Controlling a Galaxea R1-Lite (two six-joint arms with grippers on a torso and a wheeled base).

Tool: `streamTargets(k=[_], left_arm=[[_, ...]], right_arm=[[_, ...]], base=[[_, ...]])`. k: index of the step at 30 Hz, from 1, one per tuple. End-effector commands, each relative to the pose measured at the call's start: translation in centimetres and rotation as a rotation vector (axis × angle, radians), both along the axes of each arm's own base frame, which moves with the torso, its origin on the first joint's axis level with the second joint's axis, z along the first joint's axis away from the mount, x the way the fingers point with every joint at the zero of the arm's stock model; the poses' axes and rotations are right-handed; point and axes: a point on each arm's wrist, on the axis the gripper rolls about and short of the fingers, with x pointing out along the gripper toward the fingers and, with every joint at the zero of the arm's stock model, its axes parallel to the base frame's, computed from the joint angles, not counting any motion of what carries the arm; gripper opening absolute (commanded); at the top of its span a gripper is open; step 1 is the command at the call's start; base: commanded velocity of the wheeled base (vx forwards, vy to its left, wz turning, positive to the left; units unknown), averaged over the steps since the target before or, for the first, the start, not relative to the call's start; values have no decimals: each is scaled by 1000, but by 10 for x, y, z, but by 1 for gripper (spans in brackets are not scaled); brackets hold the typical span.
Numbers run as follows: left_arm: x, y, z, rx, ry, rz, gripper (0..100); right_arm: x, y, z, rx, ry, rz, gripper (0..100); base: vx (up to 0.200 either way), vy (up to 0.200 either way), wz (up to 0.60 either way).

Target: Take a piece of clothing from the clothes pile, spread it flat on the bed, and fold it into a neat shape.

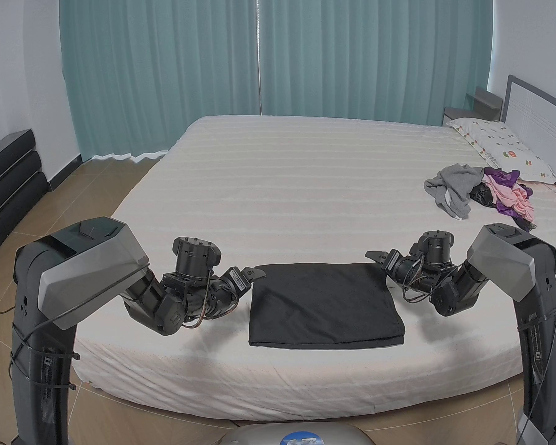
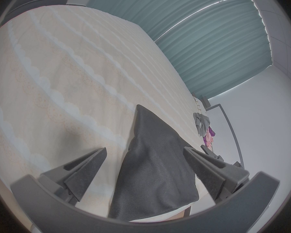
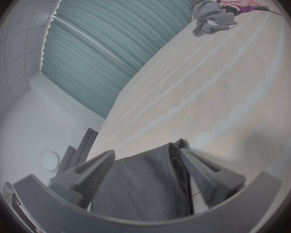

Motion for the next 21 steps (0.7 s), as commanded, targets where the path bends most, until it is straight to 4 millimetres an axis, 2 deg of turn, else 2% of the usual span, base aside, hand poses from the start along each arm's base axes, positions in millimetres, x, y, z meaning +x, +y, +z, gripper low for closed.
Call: streamTargets(k=[1,21], left_arm=[[0,0,0,-1,-1,0,100],[0,-1,0,1,0,-2,100]], right_arm=[[2,-2,-5,-1,3,-7,0],[7,-20,-1,3,-11,-46,0]], base=[[0,0,0],[0,0,0]])
